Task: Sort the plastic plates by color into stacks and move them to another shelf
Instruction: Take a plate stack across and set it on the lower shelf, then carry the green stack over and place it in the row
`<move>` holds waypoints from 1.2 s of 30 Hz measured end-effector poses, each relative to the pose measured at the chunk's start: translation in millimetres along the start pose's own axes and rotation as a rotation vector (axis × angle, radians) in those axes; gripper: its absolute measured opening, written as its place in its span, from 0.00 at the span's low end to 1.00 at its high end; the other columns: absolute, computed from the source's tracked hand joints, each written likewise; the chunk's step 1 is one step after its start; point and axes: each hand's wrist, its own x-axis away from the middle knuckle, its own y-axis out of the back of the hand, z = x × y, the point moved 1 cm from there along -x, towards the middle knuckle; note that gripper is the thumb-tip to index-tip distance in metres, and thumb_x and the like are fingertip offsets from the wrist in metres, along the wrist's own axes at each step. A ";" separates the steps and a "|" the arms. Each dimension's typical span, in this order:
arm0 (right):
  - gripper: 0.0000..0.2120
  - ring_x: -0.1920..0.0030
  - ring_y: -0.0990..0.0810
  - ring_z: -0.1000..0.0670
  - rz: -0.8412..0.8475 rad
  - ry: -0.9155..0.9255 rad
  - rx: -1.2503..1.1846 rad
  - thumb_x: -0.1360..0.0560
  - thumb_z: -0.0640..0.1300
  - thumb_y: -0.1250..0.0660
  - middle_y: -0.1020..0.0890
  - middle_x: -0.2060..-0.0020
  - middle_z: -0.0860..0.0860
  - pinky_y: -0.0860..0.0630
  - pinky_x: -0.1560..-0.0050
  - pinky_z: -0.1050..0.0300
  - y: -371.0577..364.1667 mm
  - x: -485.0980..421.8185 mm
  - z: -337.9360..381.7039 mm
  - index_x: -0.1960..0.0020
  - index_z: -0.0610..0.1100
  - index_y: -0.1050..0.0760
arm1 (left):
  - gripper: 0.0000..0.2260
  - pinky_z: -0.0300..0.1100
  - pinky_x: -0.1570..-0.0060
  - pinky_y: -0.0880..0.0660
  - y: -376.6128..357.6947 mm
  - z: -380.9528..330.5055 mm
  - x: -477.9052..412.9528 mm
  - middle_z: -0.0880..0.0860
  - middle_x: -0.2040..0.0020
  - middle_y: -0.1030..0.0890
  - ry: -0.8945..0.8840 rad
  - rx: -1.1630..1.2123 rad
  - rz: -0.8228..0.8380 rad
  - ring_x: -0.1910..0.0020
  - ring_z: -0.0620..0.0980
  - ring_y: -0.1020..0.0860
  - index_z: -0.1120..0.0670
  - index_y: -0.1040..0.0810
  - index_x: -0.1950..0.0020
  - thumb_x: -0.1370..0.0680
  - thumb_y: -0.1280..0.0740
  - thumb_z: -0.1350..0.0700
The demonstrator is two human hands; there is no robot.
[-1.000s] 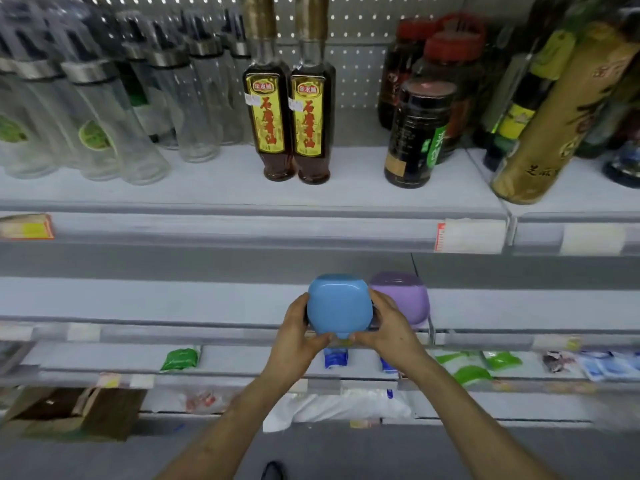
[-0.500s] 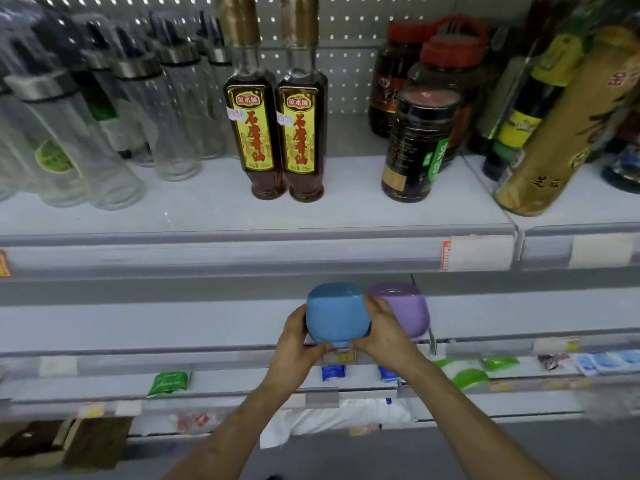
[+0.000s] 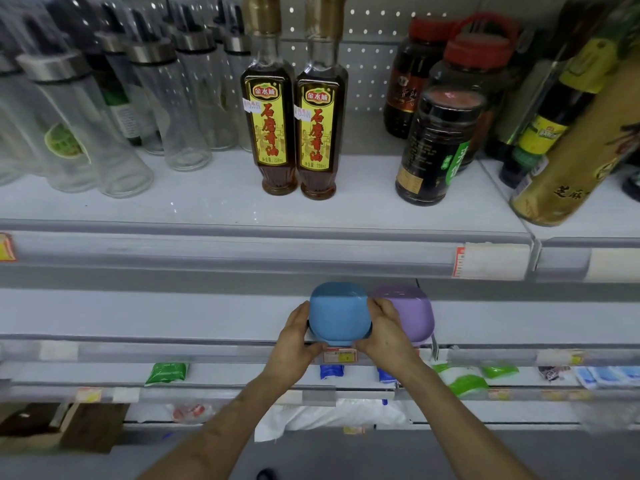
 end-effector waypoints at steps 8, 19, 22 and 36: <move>0.38 0.32 0.33 0.53 -0.033 -0.014 -0.008 0.32 0.44 0.22 0.35 0.32 0.53 0.26 0.32 0.57 -2.9 -1.8 3.8 0.25 0.52 0.34 | 0.37 0.27 0.34 0.31 -0.8 4.5 -7.0 0.42 0.26 0.30 0.000 -0.054 0.018 0.29 0.41 0.30 0.46 0.37 0.20 0.25 0.26 0.64; 0.36 0.33 0.35 0.53 -0.031 -0.024 0.025 0.31 0.45 0.23 0.34 0.32 0.52 0.27 0.33 0.57 5.5 0.9 15.0 0.26 0.51 0.33 | 0.38 0.47 0.28 0.28 8.6 8.0 -1.2 0.41 0.25 0.33 0.020 -0.035 0.021 0.26 0.45 0.31 0.44 0.40 0.19 0.23 0.25 0.59; 0.38 0.32 0.35 0.54 -0.026 -0.024 0.033 0.31 0.44 0.23 0.35 0.32 0.53 0.26 0.33 0.57 7.8 1.1 24.3 0.25 0.52 0.36 | 0.42 0.49 0.26 0.31 21.0 7.4 2.7 0.46 0.19 0.39 0.062 -0.025 -0.006 0.22 0.49 0.35 0.48 0.45 0.17 0.23 0.24 0.53; 0.30 0.29 0.33 0.58 0.365 0.515 -0.079 0.20 0.51 0.31 0.34 0.28 0.60 0.34 0.30 0.60 -41.2 19.4 160.0 0.20 0.52 0.38 | 0.38 0.49 0.27 0.30 131.2 -9.5 159.9 0.44 0.20 0.38 0.097 -0.148 -0.635 0.23 0.44 0.35 0.44 0.41 0.18 0.24 0.25 0.45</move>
